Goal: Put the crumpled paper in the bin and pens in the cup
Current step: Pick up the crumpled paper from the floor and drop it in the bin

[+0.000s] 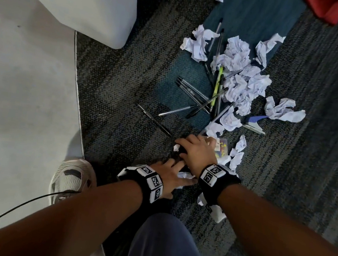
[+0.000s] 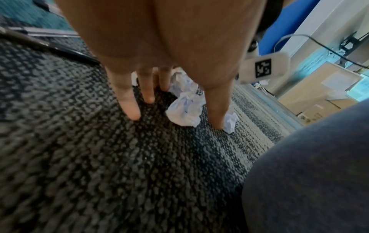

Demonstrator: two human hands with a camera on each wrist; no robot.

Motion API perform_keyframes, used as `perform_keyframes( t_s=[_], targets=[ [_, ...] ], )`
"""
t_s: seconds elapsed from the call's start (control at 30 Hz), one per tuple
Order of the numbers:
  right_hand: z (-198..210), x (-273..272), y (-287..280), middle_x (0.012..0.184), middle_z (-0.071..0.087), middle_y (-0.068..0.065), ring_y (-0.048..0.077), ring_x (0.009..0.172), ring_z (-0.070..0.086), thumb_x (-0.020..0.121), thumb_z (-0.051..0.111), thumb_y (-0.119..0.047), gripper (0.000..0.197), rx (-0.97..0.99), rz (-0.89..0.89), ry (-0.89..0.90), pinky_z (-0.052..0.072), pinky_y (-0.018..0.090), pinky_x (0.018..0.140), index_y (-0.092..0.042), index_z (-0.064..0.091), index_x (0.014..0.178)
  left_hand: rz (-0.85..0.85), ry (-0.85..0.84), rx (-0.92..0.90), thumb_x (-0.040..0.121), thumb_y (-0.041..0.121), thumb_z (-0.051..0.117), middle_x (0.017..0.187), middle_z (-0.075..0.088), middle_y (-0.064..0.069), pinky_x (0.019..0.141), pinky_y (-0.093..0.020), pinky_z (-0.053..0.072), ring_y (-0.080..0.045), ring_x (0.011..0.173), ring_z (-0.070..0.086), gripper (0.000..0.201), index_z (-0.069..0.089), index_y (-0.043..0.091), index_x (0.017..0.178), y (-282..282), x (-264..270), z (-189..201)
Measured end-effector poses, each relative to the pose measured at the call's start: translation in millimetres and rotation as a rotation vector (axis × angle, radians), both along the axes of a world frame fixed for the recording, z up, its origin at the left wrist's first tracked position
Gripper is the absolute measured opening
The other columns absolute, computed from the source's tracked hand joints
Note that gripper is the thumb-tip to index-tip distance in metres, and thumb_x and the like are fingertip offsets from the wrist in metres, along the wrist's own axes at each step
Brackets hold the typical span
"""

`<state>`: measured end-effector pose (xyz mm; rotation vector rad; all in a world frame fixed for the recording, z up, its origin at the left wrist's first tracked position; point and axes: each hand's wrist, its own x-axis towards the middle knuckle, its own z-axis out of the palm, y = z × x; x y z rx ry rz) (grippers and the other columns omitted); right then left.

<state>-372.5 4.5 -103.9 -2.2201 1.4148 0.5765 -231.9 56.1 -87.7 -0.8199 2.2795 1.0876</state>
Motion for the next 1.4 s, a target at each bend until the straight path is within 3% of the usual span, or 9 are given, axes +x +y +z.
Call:
perform_keyframes(
  t_s=[0.13,0.3,0.5,0.63,0.8,0.9,1.07,1.2,1.4],
  targets=[
    [-4,2,-2,0.110,0.061,-0.003,0.027,0.109,0.051,0.085,0.065,-0.030,0.035,-0.035,0.064,-0.042,0.022,0.043,0.088,-0.034,0.060,0.120,0.062,0.012,0.005,0.095,0.032,0.050,0.149,0.018,-0.011,0.099,-0.051,0.039,-0.037,0.129,0.025,0.058,0.022,0.045,0.145,7,-4,-7],
    [-7,11,-2,0.076,0.064,-0.008,0.024,0.091,0.057,0.084,0.062,-0.028,0.010,-0.056,0.090,-0.027,0.019,0.040,0.080,-0.028,0.067,0.075,0.092,-0.024,0.019,0.097,0.025,0.041,0.132,0.036,-0.014,0.094,-0.048,0.042,-0.038,0.121,0.036,0.033,0.037,0.029,0.130,-3,-3,-8],
    [-6,9,-6,0.088,0.070,-0.001,0.024,0.096,0.060,0.091,0.054,-0.027,0.012,-0.053,-0.068,-0.116,0.023,0.039,0.087,-0.024,0.065,0.089,0.039,-0.071,0.089,0.091,0.009,0.045,0.127,0.032,-0.016,0.072,-0.042,0.043,-0.041,0.095,0.053,0.037,0.040,0.023,0.125,-27,19,13],
    [10,19,-26,0.080,0.073,0.006,0.028,0.076,0.068,0.089,0.062,-0.021,0.018,-0.068,-0.268,-0.392,0.052,0.038,0.074,-0.020,0.062,0.107,0.099,-0.037,0.102,0.091,0.009,0.048,0.122,0.035,-0.012,0.074,-0.041,0.051,-0.034,0.083,0.055,0.039,0.042,0.028,0.125,-57,46,37],
    [54,47,-92,0.096,0.075,0.000,0.012,0.083,0.068,0.091,0.065,-0.016,0.017,-0.220,-0.414,-0.683,0.051,0.018,0.079,-0.018,0.072,0.106,0.211,0.081,-0.093,0.092,0.020,0.053,0.121,0.037,-0.008,0.076,-0.036,0.044,-0.024,0.083,0.048,0.043,0.042,0.027,0.133,-117,77,95],
    [93,70,-140,0.089,0.073,-0.007,-0.002,0.077,0.062,0.090,0.067,-0.022,0.016,-0.282,-0.508,-0.768,0.044,0.002,0.071,-0.019,0.073,0.105,0.352,0.151,-0.223,0.093,0.024,0.054,0.123,0.035,-0.003,0.072,-0.031,0.037,-0.021,0.078,0.043,0.044,0.041,0.029,0.135,-150,99,139],
    [174,118,-195,0.077,0.069,-0.016,-0.006,0.071,0.065,0.087,0.071,-0.019,0.006,-0.392,-0.484,-1.097,0.051,0.013,0.068,-0.022,0.074,0.091,0.631,0.384,-0.513,0.089,0.023,0.060,0.116,0.044,-0.002,0.080,-0.037,0.048,-0.025,0.088,0.056,0.041,0.053,0.028,0.129,-186,148,220],
    [227,161,-221,0.073,0.066,-0.014,-0.004,0.069,0.060,0.087,0.069,-0.021,0.013,-0.524,-0.331,-1.229,0.046,0.011,0.067,-0.033,0.070,0.086,0.768,0.402,-0.712,0.090,0.022,0.058,0.108,0.044,0.005,0.081,-0.025,0.038,-0.012,0.092,0.048,0.040,0.054,0.034,0.128,-211,192,270],
    [252,214,-253,0.079,0.069,-0.007,0.002,0.071,0.061,0.085,0.072,-0.028,0.004,-0.537,-0.296,-1.262,0.047,0.016,0.070,-0.025,0.075,0.085,1.021,0.318,-0.925,0.092,0.023,0.053,0.111,0.050,-0.001,0.072,-0.018,0.026,-0.009,0.090,0.042,0.030,0.058,0.033,0.119,-249,241,294]
  ],
)
